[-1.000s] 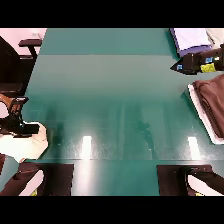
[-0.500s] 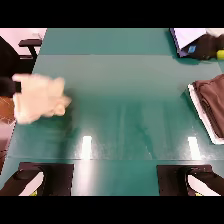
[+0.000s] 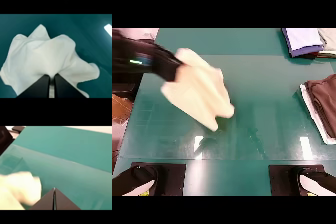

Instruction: Fold the shirts.

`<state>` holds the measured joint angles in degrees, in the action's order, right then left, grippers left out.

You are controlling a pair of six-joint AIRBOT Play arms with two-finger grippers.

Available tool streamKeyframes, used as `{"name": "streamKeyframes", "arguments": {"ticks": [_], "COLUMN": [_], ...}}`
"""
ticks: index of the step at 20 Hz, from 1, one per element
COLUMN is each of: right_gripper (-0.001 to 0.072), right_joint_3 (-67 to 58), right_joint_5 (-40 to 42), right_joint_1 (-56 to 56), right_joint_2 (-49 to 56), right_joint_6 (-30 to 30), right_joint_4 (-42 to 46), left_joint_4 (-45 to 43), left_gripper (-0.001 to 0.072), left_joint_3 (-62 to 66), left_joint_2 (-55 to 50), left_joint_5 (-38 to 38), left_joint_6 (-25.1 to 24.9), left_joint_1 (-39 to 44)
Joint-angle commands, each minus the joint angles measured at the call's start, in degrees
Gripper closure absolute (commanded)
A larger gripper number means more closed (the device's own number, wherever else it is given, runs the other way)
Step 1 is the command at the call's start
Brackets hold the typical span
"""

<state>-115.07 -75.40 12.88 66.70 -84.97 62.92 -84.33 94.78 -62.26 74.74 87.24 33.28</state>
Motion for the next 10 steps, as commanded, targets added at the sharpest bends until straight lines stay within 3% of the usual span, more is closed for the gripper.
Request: {"name": "streamKeyframes", "arguments": {"ticks": [1, 2, 3, 4, 5, 7, 10], "right_gripper": [0.0693, 0.0693, 0.0693, 0.0693, 0.0693, 0.0693, 0.0693], "right_joint_3": [0.17, 2.01, 3.69, 5.29, 6.56, 8.74, 11.15], "right_joint_5": [-0.63, -0.66, -0.66, -0.7, -0.63, -0.61, -0.72], "right_joint_1": [0.0, 0.0, 0.0, 0.0, 0.0, 0.0, 0.0], "right_joint_2": [-0.33, -1.27, -2.27, -3.28, -4.17, -5.81, -6.86], "right_joint_6": [-0.07, -0.09, -0.11, -0.17, -0.96, -1.42, -1.57], "right_joint_4": [1.84, 3.41, 5.03, 6.82, 8.31, 10.56, 10.62], "left_joint_4": [0.92, 1.49, 2.34, 3.19, 2.93, -1.18, -3.74], "left_gripper": [0.068, 0.0678, 0.0596, 0.0264, 0.0119, 0.0119, 0.0119], "left_joint_3": [0.74, 0.74, 0.76, 0.81, 0.81, 1.75, 4.57], "left_joint_2": [-12.59, -16.63, -19.76, -22.23, -23.5, -23.74, -23.67], "left_joint_5": [-0.48, -1.31, -2.75, -4.74, -6.97, -8.98, -7.34], "left_joint_6": [-2.97, -5.2, -6.34, -6.69, -6.64, -4.83, -1.53], "left_joint_1": [12.09, 14.73, 16.46, 17.35, 17.46, 14.49, 2.51]}}
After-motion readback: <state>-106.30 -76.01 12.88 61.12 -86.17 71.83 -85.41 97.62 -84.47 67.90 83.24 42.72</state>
